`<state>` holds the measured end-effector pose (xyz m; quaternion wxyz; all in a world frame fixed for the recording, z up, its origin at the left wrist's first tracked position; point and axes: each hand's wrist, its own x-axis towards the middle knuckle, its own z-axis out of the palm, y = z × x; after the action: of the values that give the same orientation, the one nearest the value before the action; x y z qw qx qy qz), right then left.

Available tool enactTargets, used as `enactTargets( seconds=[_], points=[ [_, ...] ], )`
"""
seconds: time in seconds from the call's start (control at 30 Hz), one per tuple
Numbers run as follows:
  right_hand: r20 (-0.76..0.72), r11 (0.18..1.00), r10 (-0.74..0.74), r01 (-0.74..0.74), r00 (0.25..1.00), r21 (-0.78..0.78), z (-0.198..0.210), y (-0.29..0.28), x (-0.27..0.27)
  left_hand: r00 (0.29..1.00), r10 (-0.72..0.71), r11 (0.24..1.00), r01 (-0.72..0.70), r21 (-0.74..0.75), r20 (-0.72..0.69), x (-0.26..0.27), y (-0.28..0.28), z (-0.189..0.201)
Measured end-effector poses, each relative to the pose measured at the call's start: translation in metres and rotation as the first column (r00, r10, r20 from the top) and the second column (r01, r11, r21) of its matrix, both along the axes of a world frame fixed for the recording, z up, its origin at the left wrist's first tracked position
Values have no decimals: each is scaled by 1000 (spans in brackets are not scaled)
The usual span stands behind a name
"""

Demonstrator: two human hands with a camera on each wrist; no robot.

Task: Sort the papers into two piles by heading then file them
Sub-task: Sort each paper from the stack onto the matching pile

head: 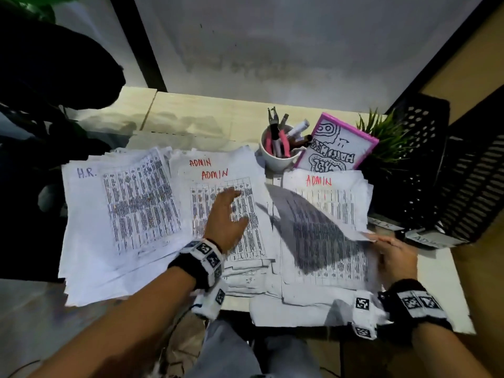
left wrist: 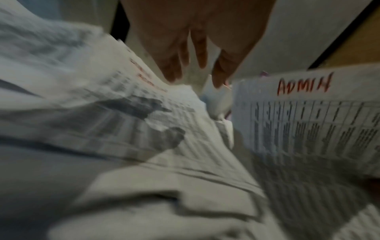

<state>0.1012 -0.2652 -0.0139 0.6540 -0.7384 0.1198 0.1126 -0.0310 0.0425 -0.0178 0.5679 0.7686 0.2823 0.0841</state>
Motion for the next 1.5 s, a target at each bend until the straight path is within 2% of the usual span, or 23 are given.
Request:
enactTargets(
  seconds=[0.07,0.17,0.23,0.3,0.37,0.4,0.43,0.47,0.57,0.67,0.8,0.93,1.0,1.03,1.07,1.13,1.2,1.27,1.3,1.37,1.43,1.5],
  points=[
    [-85,992,11,0,996,130,1,-4,-2,998,-64,959,54,-278,-26,13,-25,-5],
    [-170,984,80,-51,982,170,5,-9,-3,995,-96,852,67,-520,-29,23,-44,-13],
    [-240,977,109,-60,965,203,8,-7,-3,993,-95,849,44,-527,-71,23,-49,-14],
    [-273,983,70,-21,959,180,8,-3,0,987,-150,916,115,-384,-64,18,-52,-14],
    [-130,999,23,-29,991,-44,-3,-4,11,975,-219,951,205,-231,-36,11,-55,-17],
    [-69,981,48,-60,996,-185,-10,-5,18,975,-217,955,204,-215,-40,8,-56,-17],
    [-57,962,56,-69,997,-264,-20,-5,24,980,-196,958,182,-223,-42,6,-56,-20],
    [-106,941,73,-103,992,-321,-29,-6,30,984,-170,959,154,-238,-47,4,-55,-21],
    [-234,811,164,-266,958,-521,-50,-5,41,992,-90,948,60,-312,-84,3,-54,-25],
    [-230,759,112,-233,967,-608,-52,0,44,993,-27,909,-22,-417,-112,2,-55,-20],
    [-151,723,137,-203,979,-660,-43,5,43,994,-73,959,49,-278,-78,0,-54,-22],
    [-14,654,270,-194,963,-732,-29,2,35,994,-40,943,5,-334,-97,3,-52,-23],
    [89,634,297,-127,951,-763,-21,-4,29,995,-9,918,-33,-395,-102,7,-53,-19],
    [154,661,290,-82,945,-746,-18,-8,25,995,20,898,-62,-435,-102,8,-53,-18],
    [210,720,263,-47,942,-692,-16,-10,21,992,63,854,-111,-508,-110,11,-53,-14],
    [227,881,161,-36,960,-472,-11,-14,12,984,117,755,-178,-631,-137,18,-53,-11],
    [125,966,96,-62,988,-250,-8,-18,8,982,135,701,-191,-687,-135,25,-54,-8],
    [11,991,102,-100,995,-87,-5,-21,6,972,196,637,-225,-738,-126,29,-57,-9],
    [-29,993,121,-121,992,-14,-3,-21,5,967,226,637,-235,-734,-114,29,-58,-9],
    [-109,984,171,-163,979,77,5,-18,2,972,219,700,-220,-680,-90,30,-59,-9],
    [-147,975,208,-194,967,105,12,-16,2,989,123,825,-145,-546,-78,32,-59,-7],
    [-169,969,224,-199,960,149,17,-13,1,995,56,912,-86,-401,-85,34,-64,3]
  ],
)
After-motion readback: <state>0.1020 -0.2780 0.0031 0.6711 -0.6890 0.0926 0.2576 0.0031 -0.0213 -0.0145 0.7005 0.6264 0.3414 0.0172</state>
